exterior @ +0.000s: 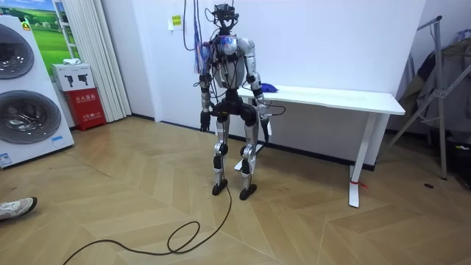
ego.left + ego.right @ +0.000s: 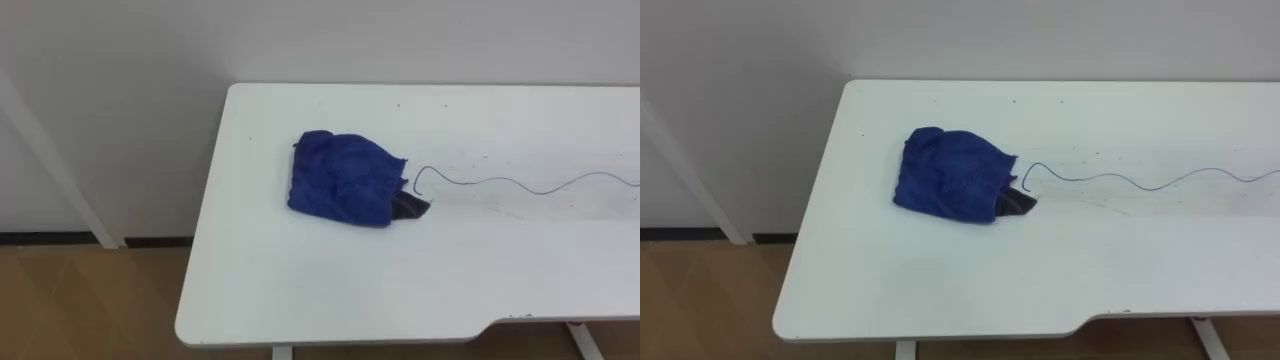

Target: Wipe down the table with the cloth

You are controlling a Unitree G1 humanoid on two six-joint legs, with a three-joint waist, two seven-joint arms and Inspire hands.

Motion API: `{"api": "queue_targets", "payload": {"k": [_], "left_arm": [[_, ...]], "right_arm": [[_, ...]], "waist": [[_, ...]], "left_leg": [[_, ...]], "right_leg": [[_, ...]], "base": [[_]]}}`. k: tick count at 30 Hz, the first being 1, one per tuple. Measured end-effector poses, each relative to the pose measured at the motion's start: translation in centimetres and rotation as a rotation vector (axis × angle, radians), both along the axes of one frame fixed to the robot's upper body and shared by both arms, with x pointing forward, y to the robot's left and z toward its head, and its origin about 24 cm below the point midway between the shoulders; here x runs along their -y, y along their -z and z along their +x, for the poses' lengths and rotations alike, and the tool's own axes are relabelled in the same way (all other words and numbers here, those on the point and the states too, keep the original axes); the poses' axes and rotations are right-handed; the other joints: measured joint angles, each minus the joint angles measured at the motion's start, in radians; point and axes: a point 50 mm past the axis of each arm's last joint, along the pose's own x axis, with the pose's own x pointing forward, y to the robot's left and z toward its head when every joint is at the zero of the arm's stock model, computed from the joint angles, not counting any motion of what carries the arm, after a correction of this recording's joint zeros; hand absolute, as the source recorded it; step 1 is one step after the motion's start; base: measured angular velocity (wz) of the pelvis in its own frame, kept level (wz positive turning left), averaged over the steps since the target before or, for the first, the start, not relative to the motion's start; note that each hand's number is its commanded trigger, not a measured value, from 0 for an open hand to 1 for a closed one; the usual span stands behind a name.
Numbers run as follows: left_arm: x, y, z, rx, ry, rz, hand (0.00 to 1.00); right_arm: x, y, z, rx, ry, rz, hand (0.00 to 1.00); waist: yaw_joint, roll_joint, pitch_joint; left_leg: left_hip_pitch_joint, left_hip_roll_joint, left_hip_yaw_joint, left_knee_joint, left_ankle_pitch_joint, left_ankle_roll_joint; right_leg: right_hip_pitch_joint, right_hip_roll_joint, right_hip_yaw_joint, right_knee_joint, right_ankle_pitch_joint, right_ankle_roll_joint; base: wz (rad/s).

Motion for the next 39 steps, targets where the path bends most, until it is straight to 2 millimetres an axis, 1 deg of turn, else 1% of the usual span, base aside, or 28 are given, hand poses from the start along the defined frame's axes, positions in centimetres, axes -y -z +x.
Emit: {"api": "queue_targets", "payload": {"k": [11,14,17,19,21,22,24,25,26,27,28,29,30,31,32,33,34,35,36,37,39], "left_arm": [[0.0,0.0,0.1,0.002,-0.001,-0.005,0.0],[-0.1,0.0,0.2,0.003,-0.004,-0.007,0.0],[-0.2,0.0,0.2,0.0,-0.008,-0.02,0.0],[-0.1,0.0,0.1,-0.002,-0.01,-0.03,0.0],[-0.4,-0.1,-0.1,0.0,-0.053,-0.024,0.0],[-0.6,-0.1,-0.3,0.001,-0.074,-0.021,0.0],[-1.5,-0.4,-1.1,0.001,-0.164,0.002,0.0],[-1.8,-0.5,-1.5,-0.002,-0.189,0.011,0.0],[-2.4,-0.7,-1.9,-0.004,-0.217,0.027,0.0],[-3.1,-0.9,-1.9,0.001,-0.232,0.045,0.0],[-3.4,-1.0,-1.8,0.006,-0.238,0.054,0.0],[-4.1,-1.2,-2.0,0.008,-0.257,0.073,0.0],[-4.8,-1.5,-2.3,0.01,-0.274,0.092,0.0],[-5.1,-1.6,-2.2,0.016,-0.282,0.1,0.0],[-5.6,-1.8,-2.2,0.024,-0.287,0.114,0.0],[-6.0,-1.9,-1.8,0.041,-0.279,0.128,0.0],[-6.2,-2.0,-1.6,0.049,-0.275,0.135,0.0],[-6.5,-2.1,-1.0,0.071,-0.271,0.146,0.0],[-6.7,-2.2,-0.5,0.084,-0.252,0.151,0.0],[-6.7,-2.3,-0.4,0.085,-0.239,0.153,0.0],[-6.7,-2.3,0.1,0.097,-0.197,0.152,0.0]], "right_arm": [[0.0,0.0,0.0,0.002,0.003,0.002,0.0],[0.0,0.0,0.0,0.008,0.063,0.007,0.0],[-0.1,0.0,-0.6,0.003,0.149,0.007,0.0],[0.0,0.0,-1.0,0.009,0.242,0.0,0.0],[0.5,-0.1,-2.0,0.023,0.462,-0.028,0.0],[0.7,-0.2,-2.2,0.031,0.527,-0.041,0.0],[1.8,-0.5,-3.1,0.073,0.765,-0.086,0.0],[2.2,-0.7,-3.3,0.083,0.824,-0.099,0.0],[3.1,-1.0,-3.9,0.098,0.93,-0.131,0.0],[4.1,-1.4,-4.5,0.111,1.019,-0.171,0.0],[4.6,-1.6,-4.7,0.119,1.055,-0.192,0.0],[5.7,-2.1,-4.9,0.144,1.119,-0.233,0.0],[6.9,-2.5,-4.8,0.177,1.175,-0.275,0.0],[7.6,-2.8,-4.7,0.193,1.199,-0.298,0.0],[8.8,-3.4,-4.3,0.226,1.227,-0.348,0.0],[10.1,-3.9,-3.3,0.265,1.226,-0.396,0.0],[10.6,-4.1,-2.6,0.291,1.223,-0.415,0.0],[11.7,-4.7,-0.8,0.351,1.21,-0.446,0.0],[12.7,-5.3,1.5,0.43,1.193,-0.463,0.0],[13.2,-5.7,2.7,0.473,1.18,-0.47,0.0],[14.9,-7.7,7.3,0.638,1.093,-0.504,0.0]], "waist": [[0.0,0.0,0.0001],[-0.001,-0.001,0.0005],[-0.002,0.0,0.0004],[-0.004,0.0,0.0009],[-0.013,-0.002,0.0009],[-0.018,-0.002,0.0008],[-0.048,-0.004,0.0009],[-0.054,-0.005,0.0004],[-0.06,-0.011,-0.0024],[-0.068,-0.018,-0.0033],[-0.072,-0.021,-0.0031],[-0.079,-0.026,-0.0006],[-0.085,-0.043,-0.0036],[-0.085,-0.044,-0.0021],[-0.086,-0.053,0.0003],[-0.087,-0.068,0.0006],[-0.086,-0.074,0.0019],[-0.086,-0.087,0.0017],[-0.086,-0.088,-0.0007],[-0.085,-0.095,0.0019],[-0.083,-0.093,-0.0015]], "left_leg": [[0.0,0.0,-0.001,-0.001,0.0,0.0],[-0.002,0.0,-0.002,-0.001,0.0,0.0],[0.002,0.0,-0.002,-0.001,-0.001,0.0],[0.001,0.0,-0.001,-0.002,-0.001,0.0],[0.0,0.0,-0.002,-0.004,-0.001,0.0],[0.001,0.001,-0.003,-0.004,-0.001,0.0],[0.001,0.001,-0.002,-0.006,-0.001,0.0],[0.001,0.001,-0.001,-0.007,-0.001,0.0],[0.002,0.001,0.001,-0.009,-0.001,0.0],[0.002,0.0,0.002,-0.01,-0.001,0.0],[0.002,0.0,0.002,-0.012,-0.001,0.0],[0.002,0.001,0.003,-0.013,-0.001,0.0],[0.002,0.001,0.006,-0.014,-0.001,0.0],[0.002,0.002,0.01,-0.014,-0.001,0.0],[0.001,0.002,0.013,-0.014,-0.001,0.0],[0.001,0.002,0.014,-0.014,-0.001,0.0],[0.001,0.002,0.014,-0.014,-0.001,0.0],[-0.003,0.002,0.016,-0.011,-0.001,0.0],[-0.01,0.002,0.016,-0.01,-0.001,0.0],[-0.015,0.002,0.016,-0.009,-0.001,0.0],[-0.022,0.002,0.019,-0.005,-0.001,0.001]], "right_leg": [[0.001,0.0,0.0,0.0,0.0,0.0],[0.0,-0.001,-0.002,0.0,0.0,0.0],[0.002,0.0,-0.002,-0.001,0.0,0.0],[0.002,0.0,-0.002,-0.002,0.0,0.0],[0.002,0.0,-0.002,-0.003,0.0,0.0],[0.004,0.0,-0.003,-0.005,0.0,0.0],[0.004,0.0,-0.004,-0.007,0.0,0.0],[0.004,0.0,-0.003,-0.01,0.0,0.0],[0.004,0.001,-0.001,-0.012,0.0,0.0],[0.004,0.001,-0.001,-0.012,0.0,0.0],[0.004,0.001,-0.001,-0.013,0.0,0.0],[0.003,0.002,0.002,-0.015,0.0,0.0],[0.0,0.002,0.005,-0.014,0.0,0.0],[-0.001,0.003,0.008,-0.015,0.0,0.0],[-0.002,0.004,0.011,-0.015,0.001,-0.001],[-0.003,0.003,0.01,-0.014,0.001,-0.001],[-0.003,0.003,0.009,-0.015,0.002,-0.002],[-0.009,0.003,0.009,-0.015,0.005,-0.003],[-0.014,0.004,0.01,-0.019,0.012,-0.002],[-0.017,0.005,0.01,-0.02,0.014,-0.002],[-0.027,0.005,0.01,-0.019,0.016,-0.001]], "base": [[0.0],[0.0],[0.0],[0.0],[0.0],[0.0],[0.0],[-0.03],[-0.05],[0.0],[0.0],[-0.06],[-0.11],[-0.12],[-0.09],[-0.06],[-0.05],[-0.06],[-0.06],[-0.03],[-0.04]]}}
